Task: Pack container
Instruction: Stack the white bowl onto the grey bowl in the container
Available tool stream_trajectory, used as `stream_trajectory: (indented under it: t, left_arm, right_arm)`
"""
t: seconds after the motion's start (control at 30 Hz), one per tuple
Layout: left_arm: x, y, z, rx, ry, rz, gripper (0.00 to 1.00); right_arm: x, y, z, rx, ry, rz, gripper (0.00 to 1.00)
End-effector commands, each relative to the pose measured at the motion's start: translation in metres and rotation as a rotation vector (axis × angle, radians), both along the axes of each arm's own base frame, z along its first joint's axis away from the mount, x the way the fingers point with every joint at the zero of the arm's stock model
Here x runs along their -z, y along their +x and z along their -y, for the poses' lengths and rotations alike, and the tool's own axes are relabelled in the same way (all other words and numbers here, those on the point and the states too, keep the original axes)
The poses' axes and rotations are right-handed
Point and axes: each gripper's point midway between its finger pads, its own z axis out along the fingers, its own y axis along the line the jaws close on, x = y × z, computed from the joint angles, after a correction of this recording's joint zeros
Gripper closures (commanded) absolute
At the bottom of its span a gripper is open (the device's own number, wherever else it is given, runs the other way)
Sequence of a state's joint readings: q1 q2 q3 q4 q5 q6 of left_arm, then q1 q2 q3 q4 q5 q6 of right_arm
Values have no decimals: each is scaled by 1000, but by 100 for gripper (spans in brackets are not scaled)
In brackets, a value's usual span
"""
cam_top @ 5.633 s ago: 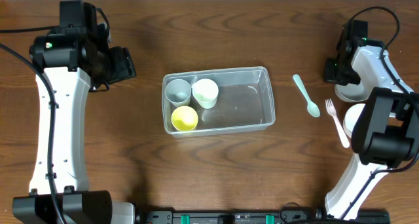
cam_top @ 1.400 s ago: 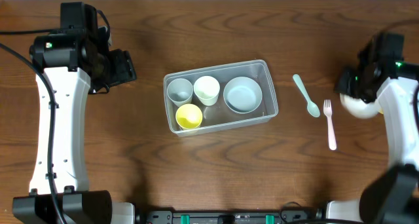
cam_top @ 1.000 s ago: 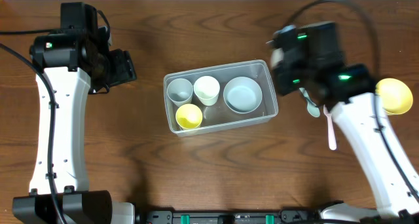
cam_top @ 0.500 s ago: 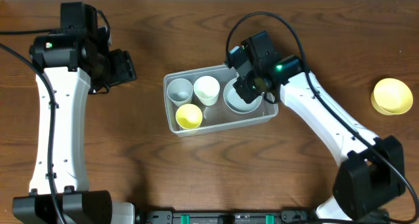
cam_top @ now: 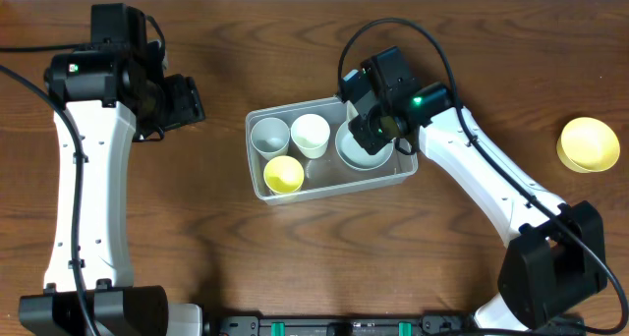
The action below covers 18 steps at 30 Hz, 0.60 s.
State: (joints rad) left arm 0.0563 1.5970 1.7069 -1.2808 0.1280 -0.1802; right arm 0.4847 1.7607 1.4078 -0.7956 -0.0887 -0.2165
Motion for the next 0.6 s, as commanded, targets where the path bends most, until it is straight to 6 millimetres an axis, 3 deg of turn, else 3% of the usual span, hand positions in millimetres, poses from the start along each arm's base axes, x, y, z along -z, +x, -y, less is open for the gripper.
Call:
stream_trajectory:
  t: [0.0,0.33,0.43,0.57]
  left_arm:
    - [3,-2,-1,-2,1,-14,27]
    - [3,-2,-1,-2,1,-14,27]
    - [3,-2,-2,-2,1,-14,27]
    - [3,-2,-2,-2,1,-14,27]
  right_arm:
    - [0,-3,-6,-25,-7,5,44]
    - [-2,1,0,23,-20,15,36]
    - [-16,20,30,246,-69,82,35]
    - [-62,40,88,553,-40,174,32]
